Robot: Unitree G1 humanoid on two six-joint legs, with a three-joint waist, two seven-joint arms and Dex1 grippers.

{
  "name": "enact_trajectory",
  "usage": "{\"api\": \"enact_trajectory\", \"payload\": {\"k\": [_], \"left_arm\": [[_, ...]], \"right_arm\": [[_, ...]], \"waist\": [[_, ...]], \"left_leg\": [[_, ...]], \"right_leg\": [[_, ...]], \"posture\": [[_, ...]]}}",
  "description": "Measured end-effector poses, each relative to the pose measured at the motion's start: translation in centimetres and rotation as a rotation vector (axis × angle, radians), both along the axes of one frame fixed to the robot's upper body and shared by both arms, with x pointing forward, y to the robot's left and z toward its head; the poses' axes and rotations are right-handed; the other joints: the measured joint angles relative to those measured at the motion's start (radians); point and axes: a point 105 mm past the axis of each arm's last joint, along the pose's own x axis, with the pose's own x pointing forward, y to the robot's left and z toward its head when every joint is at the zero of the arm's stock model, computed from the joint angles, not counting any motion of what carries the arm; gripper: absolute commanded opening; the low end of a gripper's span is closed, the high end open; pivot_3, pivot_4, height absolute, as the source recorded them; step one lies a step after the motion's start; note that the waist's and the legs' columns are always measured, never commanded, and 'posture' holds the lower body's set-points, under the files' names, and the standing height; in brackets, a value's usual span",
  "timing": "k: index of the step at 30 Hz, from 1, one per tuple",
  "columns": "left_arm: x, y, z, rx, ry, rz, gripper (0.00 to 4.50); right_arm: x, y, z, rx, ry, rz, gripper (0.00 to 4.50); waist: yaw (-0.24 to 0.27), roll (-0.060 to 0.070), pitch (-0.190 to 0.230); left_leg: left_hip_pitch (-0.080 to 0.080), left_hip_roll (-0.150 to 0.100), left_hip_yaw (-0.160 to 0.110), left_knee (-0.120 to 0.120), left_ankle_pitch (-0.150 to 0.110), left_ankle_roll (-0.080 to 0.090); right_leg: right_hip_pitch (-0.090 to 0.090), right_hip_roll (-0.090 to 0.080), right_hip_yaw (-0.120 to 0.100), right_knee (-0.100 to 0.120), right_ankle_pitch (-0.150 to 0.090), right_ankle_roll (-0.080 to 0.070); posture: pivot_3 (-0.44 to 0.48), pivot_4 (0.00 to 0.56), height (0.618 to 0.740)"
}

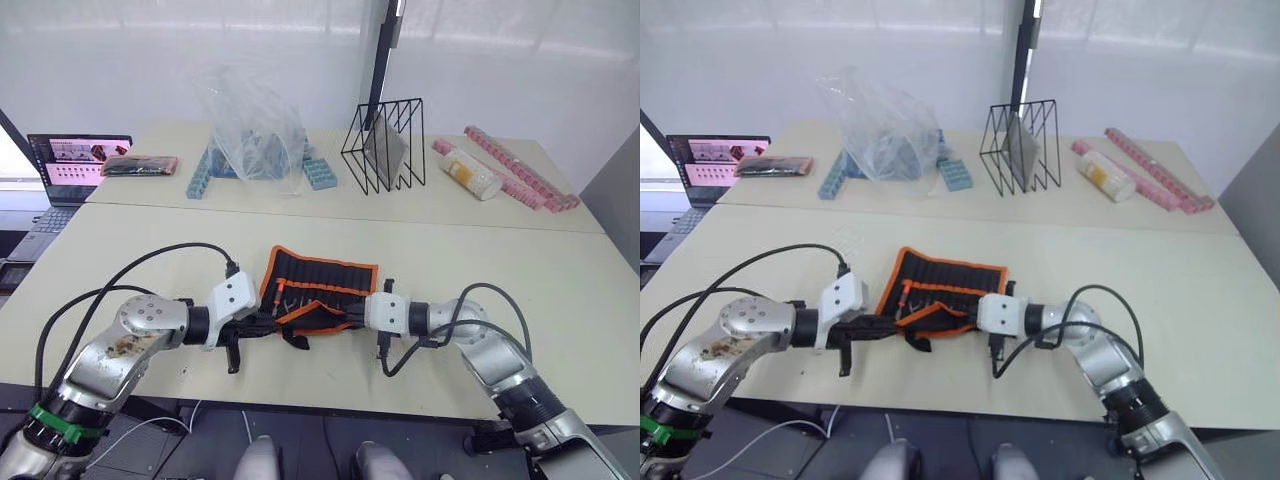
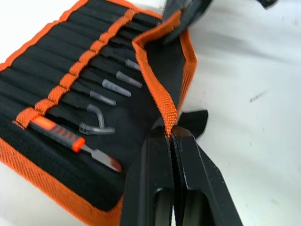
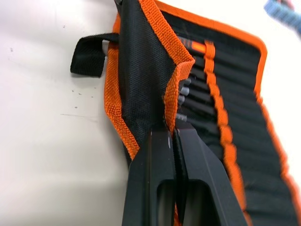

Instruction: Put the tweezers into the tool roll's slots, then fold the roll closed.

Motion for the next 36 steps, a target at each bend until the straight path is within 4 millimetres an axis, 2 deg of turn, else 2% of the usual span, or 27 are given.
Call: {"api": "enact_trajectory", "payload": {"k": [2, 11, 25, 36], "left_arm": [[0.3, 0.1, -0.2, 0.006, 0.018, -0.015, 0.04], [1.5, -0.2, -0.3, -0.011, 0.038, -0.028, 0.0], [3.2, -0.3, -1.0, -0.009, 0.055, -0.02, 0.0], [3.4, -0.9, -1.1, 0.014, 0.04, -0.056, 0.0]], "right_arm": [[-0.2, -0.1, 0.0, 0.019, 0.04, -0.018, 0.0], [-0.2, -1.0, -0.8, 0.088, 0.133, -0.139, 2.91], [-1.3, -0.9, -1.4, 0.194, 0.22, -0.26, 2.91], [-1.5, -0.7, -1.1, 0.233, 0.235, -0.299, 2.91]], "waist": [[0.0, 0.0, 0.0], [0.0, 0.0, 0.0], [-0.001, 0.0, 0.0], [0.002, 0.0, 0.0]], "left_leg": [[0.0, 0.0, 0.0, 0.0, 0.0, 0.0], [0.0, 0.0, 0.0, 0.0, 0.0, 0.0], [-0.001, 0.0, 0.0, 0.0, 0.0, 0.0], [-0.001, -0.001, 0.0, 0.0, 0.0, 0.0]], "right_leg": [[0.0, 0.0, 0.0, 0.0, 0.0, 0.0], [0.0, 0.0, 0.0, 0.0, 0.0, 0.0], [0.0, 0.0, 0.0, -0.001, 0.0, 0.0], [0.0, 0.0, 0.0, -0.001, 0.0, 0.0]], "posture": [[0.0, 0.15, 0.684], [0.0, 0.15, 0.684], [0.0, 0.15, 0.684], [0.0, 0.15, 0.684]]}}
